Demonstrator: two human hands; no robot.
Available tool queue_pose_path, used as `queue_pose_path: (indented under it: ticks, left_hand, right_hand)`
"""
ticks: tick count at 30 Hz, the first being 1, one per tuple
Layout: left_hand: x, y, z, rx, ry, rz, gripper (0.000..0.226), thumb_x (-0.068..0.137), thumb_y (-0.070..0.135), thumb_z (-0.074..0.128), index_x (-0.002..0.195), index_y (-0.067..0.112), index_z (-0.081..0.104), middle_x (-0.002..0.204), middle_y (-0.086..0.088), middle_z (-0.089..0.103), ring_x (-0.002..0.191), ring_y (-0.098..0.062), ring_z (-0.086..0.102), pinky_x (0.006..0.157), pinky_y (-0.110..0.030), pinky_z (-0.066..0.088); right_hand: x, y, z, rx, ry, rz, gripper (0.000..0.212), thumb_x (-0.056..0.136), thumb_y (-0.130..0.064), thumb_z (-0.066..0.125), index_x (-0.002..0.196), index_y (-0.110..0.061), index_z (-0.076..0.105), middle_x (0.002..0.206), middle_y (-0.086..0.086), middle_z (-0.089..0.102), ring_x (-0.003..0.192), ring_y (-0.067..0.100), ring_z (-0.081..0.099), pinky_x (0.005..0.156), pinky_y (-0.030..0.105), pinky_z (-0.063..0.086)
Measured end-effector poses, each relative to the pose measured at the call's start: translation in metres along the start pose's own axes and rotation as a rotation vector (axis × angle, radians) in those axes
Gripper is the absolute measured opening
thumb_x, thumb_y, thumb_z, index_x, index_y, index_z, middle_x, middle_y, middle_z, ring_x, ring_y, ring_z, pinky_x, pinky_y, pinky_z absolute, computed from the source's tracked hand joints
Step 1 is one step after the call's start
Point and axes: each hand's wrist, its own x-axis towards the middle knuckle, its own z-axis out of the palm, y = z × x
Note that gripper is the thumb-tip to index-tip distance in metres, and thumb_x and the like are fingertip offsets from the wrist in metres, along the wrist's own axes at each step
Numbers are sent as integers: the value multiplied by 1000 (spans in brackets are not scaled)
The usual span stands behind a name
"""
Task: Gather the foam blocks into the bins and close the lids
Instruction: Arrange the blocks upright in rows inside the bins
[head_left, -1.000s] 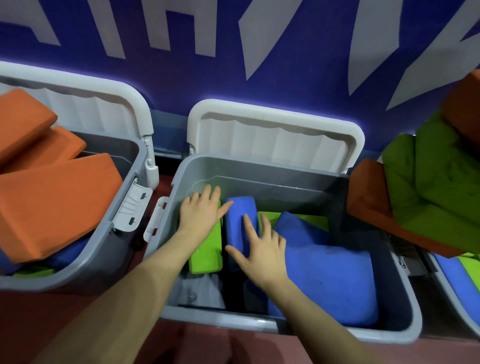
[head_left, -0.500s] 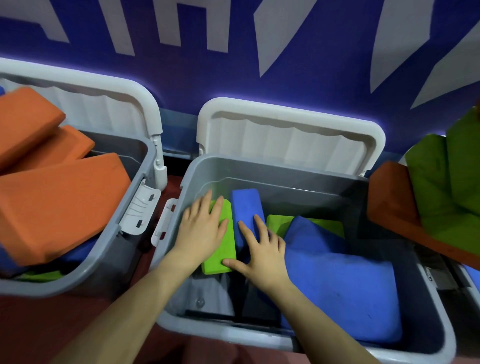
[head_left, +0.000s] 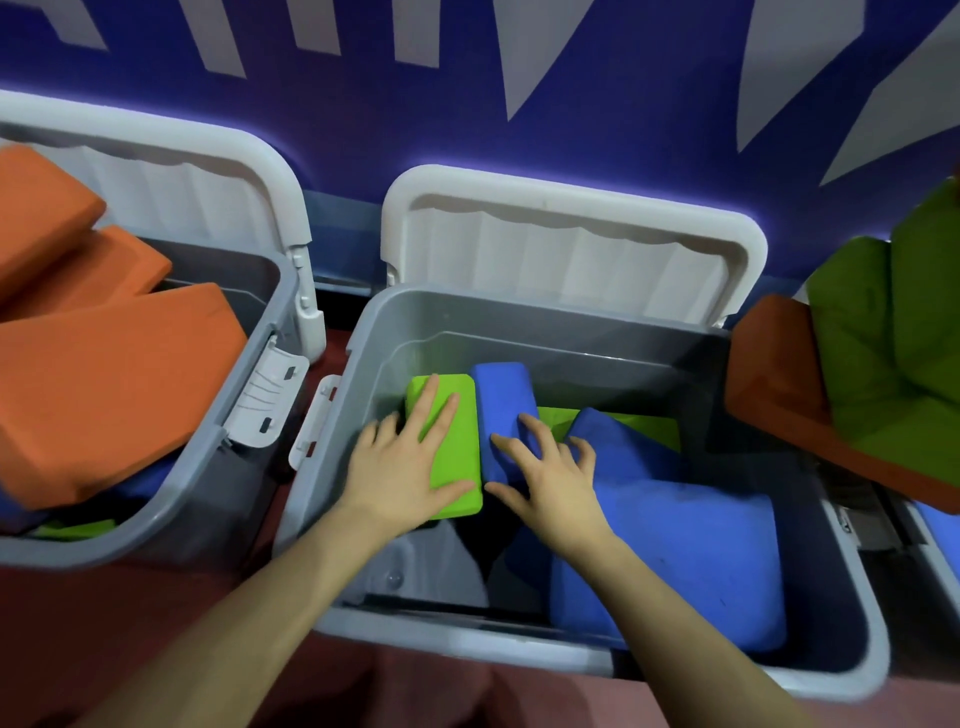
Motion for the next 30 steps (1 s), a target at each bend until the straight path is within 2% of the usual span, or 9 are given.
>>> queue_pose_path:
  ticks: [4, 10, 14, 16, 19, 22, 25, 28, 30]
  left_hand:
    - [7, 0, -2, -34, -133, 50, 107, 74, 81, 38, 149, 29, -18, 151, 1, -37, 143, -35, 20, 114, -52, 18]
    - [-3, -1, -1, -35, -20, 74, 90, 72, 69, 35, 149, 23, 25, 158, -18, 5, 113, -50, 53, 87, -57, 49]
    - [-2, 10, -7, 113, -187, 45, 119, 63, 88, 39, 144, 27, -24, 146, -15, -39, 138, -44, 23, 110, -57, 22]
    - [0, 17, -7, 103, -204, 34, 124, 65, 83, 51, 141, 25, -28, 142, -16, -43, 139, -46, 20, 112, -54, 19]
    - [0, 17, -5, 25, -130, 39, 107, 67, 69, 52, 153, 17, 15, 157, -17, -7, 123, -50, 43, 98, -53, 40]
    - [-1, 0, -5, -101, -95, 55, 84, 70, 58, 39, 139, 11, 49, 152, -15, 32, 108, -43, 58, 82, -49, 50]
    - [1, -2, -8, -86, -77, 66, 81, 74, 58, 33, 145, 20, 40, 155, -14, 27, 108, -41, 56, 87, -47, 45]
    - [18, 2, -12, -39, -193, 31, 85, 81, 70, 37, 152, 37, 4, 161, -6, -6, 121, -37, 45, 97, -42, 38]
    - [30, 6, -15, -76, -237, -22, 85, 86, 66, 47, 151, 39, 1, 161, -1, -12, 123, -38, 42, 103, -42, 37]
  right_hand:
    - [-3, 8, 0, -10, 9, 27, 45, 81, -55, 43, 121, -35, 47, 128, 7, 54, 77, 30, 62, 93, 57, 38]
    - [13, 1, 3, -13, -108, 48, 74, 75, -70, 42, 139, -32, 48, 139, 12, 45, 96, 37, 58, 98, 56, 32]
    - [24, 3, -3, -14, -224, 34, 69, 88, -59, 52, 149, -35, 28, 162, 7, 2, 131, 32, 41, 113, 46, 6]
    - [25, 5, -1, -37, -229, 34, 67, 92, -57, 49, 150, -35, 24, 162, 5, -5, 132, 31, 40, 114, 44, 2]
    - [21, 2, 1, -38, -197, 47, 65, 89, -57, 44, 146, -28, 38, 160, 12, 16, 116, 39, 54, 110, 55, 14]
    - [16, -3, 1, -41, -146, 43, 61, 87, -54, 42, 140, -25, 48, 153, 15, 33, 102, 41, 61, 94, 57, 38]
    - [15, -4, 0, -41, -178, 44, 64, 94, -52, 45, 151, -37, 21, 162, 5, 5, 126, 35, 44, 99, 45, 35]
    - [20, -1, -5, -70, -203, 52, 78, 89, -60, 48, 151, -43, 4, 161, 2, -2, 129, 33, 37, 100, 42, 33]
    - [26, -2, -4, -118, -228, 62, 91, 83, -65, 55, 151, -41, -1, 161, 6, -5, 128, 34, 38, 102, 44, 32]
